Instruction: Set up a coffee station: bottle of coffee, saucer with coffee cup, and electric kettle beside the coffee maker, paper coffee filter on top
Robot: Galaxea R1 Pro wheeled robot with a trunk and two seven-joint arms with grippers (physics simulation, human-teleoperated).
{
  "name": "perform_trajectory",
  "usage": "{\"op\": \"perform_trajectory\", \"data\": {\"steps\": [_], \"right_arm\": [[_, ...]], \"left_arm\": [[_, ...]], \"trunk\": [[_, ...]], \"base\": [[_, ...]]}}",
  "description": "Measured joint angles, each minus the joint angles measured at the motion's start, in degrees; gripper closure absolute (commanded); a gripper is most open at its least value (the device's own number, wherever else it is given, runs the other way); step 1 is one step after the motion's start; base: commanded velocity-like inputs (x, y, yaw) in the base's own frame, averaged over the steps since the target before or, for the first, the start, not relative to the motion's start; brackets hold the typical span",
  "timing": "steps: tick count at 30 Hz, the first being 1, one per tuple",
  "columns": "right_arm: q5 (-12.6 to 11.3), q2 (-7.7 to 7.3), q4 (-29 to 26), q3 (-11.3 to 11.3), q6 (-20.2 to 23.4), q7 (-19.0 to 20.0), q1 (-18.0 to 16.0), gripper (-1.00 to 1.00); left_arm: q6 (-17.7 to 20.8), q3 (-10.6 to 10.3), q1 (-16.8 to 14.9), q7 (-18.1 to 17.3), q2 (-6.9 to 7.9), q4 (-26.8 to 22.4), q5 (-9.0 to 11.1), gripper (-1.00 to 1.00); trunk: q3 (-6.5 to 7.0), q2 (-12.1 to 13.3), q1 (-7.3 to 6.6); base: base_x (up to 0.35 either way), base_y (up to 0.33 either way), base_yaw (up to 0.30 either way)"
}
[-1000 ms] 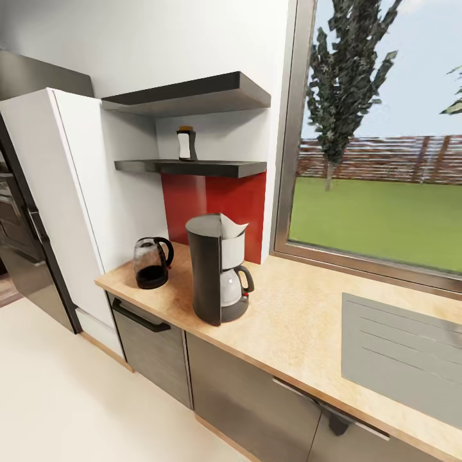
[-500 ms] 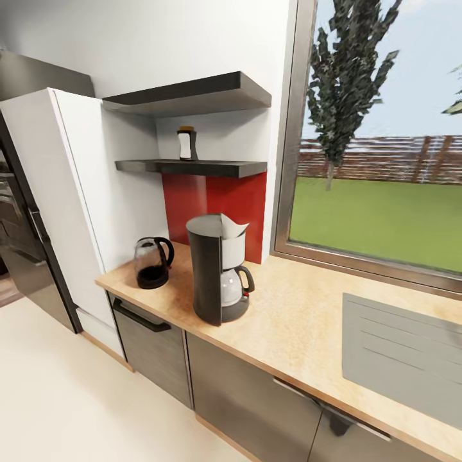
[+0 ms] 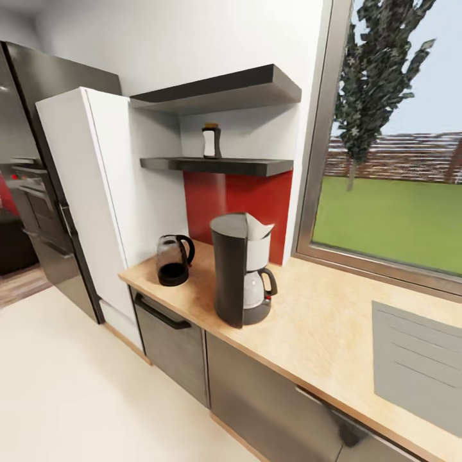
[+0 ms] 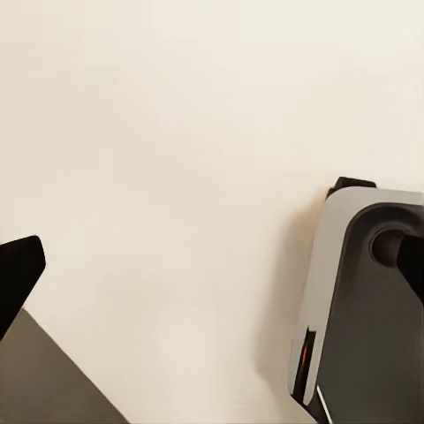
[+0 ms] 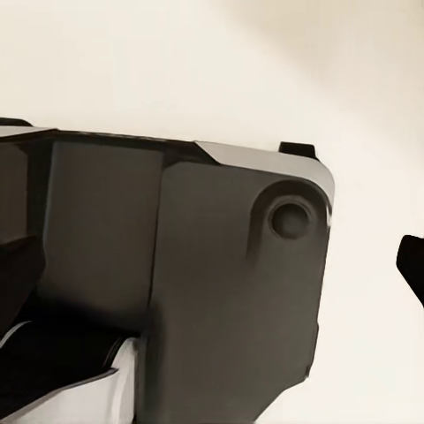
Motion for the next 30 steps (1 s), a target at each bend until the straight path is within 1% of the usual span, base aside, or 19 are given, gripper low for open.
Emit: {"op": "perform_trajectory", "data": {"steps": [9,16,18,22,25,30], "right_arm": [[0.0,0.03,0.0,0.0,0.0,-0.2,0.0,-1.0],[0.2,0.21,-0.1,0.0,0.1,-0.1,0.0,-1.0],[1.2,0.2,-0.1,0.0,0.1,-0.1,0.0,-1.0],[5.1,0.19,-0.1,0.0,0.1,-0.2,0.0,-1.0],[5.7,0.19,-0.1,0.0,0.1,-0.2,0.0,-1.0],[5.8,0.15,-0.1,0.0,0.1,-0.2,0.0,-1.0]], "left_arm": [[0.0,-0.1,0.0,0.0,0.08,0.0,0.0,-1.0],[0.0,-0.1,0.0,0.0,0.07,0.0,0.0,-1.0],[0.0,0.0,0.0,0.0,0.08,0.0,0.0,-1.0],[0.0,0.0,0.0,0.0,0.09,0.0,0.0,-1.0],[0.0,0.0,0.0,0.0,0.09,0.0,0.0,-1.0],[0.0,0.0,0.0,0.0,0.09,0.0,0.0,-1.0]], "trunk": [[-0.01,0.0,0.0],[-0.34,0.0,-0.01],[-0.5,0.0,-0.01],[-0.82,0.0,-0.01],[-1.06,0.1,-0.01],[-1.46,0.1,-0.01]], "base": [[0.199,0.255,0.003],[0.247,0.248,0.135],[0.251,0.246,0.109],[0.238,0.263,0.082],[0.218,0.279,0.075],[0.143,0.305,0.074]]}}
